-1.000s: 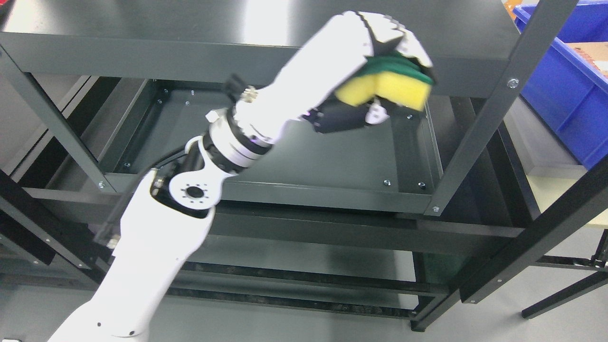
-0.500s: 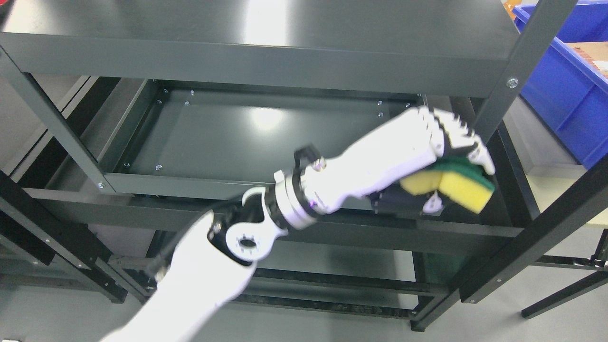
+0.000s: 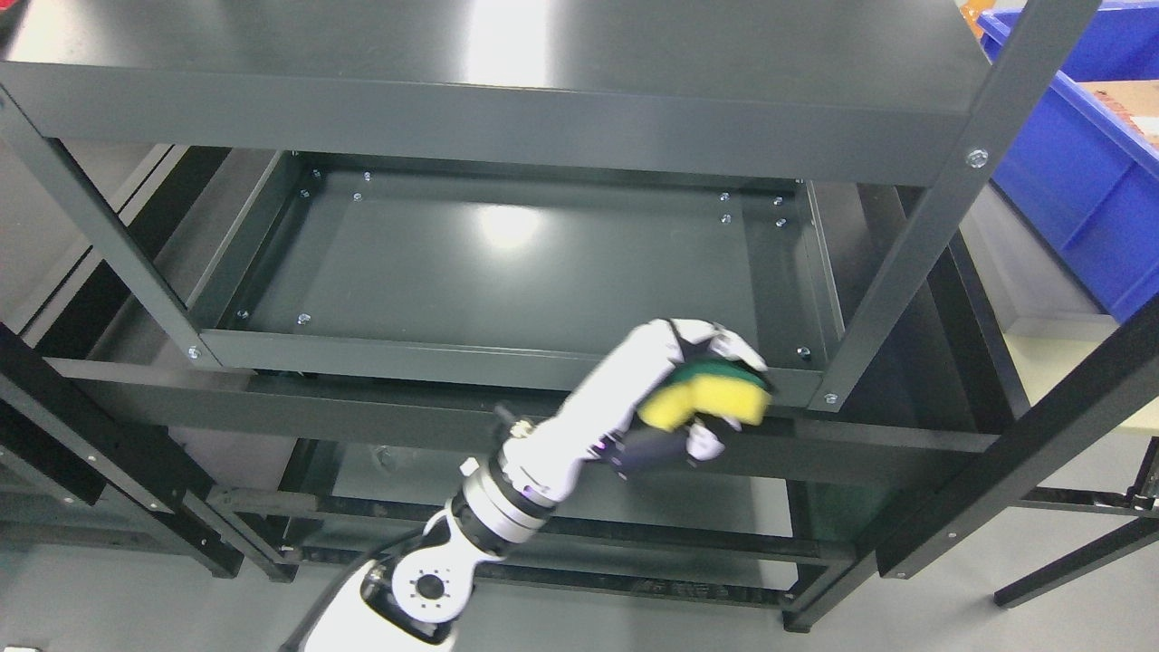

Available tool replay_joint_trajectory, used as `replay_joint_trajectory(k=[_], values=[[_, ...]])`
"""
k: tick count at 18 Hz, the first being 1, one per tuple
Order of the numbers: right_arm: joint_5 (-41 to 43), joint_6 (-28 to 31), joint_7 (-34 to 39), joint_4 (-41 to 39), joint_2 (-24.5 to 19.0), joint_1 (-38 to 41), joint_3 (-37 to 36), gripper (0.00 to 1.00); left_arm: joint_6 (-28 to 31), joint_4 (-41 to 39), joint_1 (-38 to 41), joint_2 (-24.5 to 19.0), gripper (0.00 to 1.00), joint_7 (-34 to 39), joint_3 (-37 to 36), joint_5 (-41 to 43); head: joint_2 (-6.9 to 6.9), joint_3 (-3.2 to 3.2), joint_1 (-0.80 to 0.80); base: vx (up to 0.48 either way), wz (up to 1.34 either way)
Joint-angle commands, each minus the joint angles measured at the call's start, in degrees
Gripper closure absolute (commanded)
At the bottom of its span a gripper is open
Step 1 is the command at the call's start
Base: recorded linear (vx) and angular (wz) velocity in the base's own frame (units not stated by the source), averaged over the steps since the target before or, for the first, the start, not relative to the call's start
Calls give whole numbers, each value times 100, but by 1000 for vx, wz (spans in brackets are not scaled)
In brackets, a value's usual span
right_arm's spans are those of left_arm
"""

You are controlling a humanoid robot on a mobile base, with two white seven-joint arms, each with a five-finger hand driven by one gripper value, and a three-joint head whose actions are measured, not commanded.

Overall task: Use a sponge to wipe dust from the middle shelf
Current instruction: 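Pull the left hand holding the sponge back toward the robot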

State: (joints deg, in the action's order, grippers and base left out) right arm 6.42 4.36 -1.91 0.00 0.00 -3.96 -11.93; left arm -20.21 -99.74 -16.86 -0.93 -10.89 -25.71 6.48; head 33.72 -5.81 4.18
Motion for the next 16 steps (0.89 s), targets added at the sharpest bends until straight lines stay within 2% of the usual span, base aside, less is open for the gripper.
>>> replay_joint_trajectory(k=[1,4,16], values=[[0,3,-20,-100,100,0,6,0,1112,-159,473,-7,100,26,2988,-805,0,0,0,0,0],[0,3,-20,-100,100,0,6,0,1458,-168,481,-7,100,17,3563,-1104,0,0,0,0,0],[0,3,-20,-100,100,0,-2,0,1405,-186,754,-7,100,-18,3556,-1351,0,0,0,0,0]])
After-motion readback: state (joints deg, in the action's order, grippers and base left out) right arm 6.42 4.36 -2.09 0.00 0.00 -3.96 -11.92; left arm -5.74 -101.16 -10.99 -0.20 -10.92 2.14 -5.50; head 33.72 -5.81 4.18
